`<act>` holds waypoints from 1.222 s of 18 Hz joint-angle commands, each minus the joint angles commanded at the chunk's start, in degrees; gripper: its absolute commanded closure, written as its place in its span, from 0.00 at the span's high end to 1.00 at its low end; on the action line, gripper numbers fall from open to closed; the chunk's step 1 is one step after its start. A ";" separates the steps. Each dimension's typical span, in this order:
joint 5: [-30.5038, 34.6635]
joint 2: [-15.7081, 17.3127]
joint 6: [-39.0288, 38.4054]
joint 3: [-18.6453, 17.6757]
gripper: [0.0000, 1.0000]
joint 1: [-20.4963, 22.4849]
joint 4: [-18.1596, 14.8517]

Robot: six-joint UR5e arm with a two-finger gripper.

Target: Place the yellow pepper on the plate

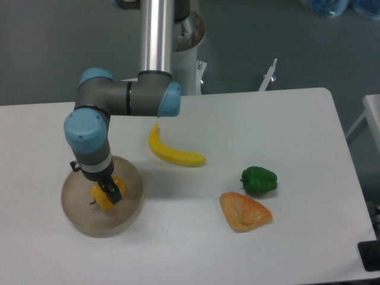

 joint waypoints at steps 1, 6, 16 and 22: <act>0.00 0.62 0.09 0.00 1.00 1.05 0.00; 0.62 2.12 1.49 3.25 1.00 9.30 -0.44; 2.20 3.18 20.91 4.22 1.00 25.22 -9.75; 4.66 2.47 26.00 5.36 1.00 28.65 -11.78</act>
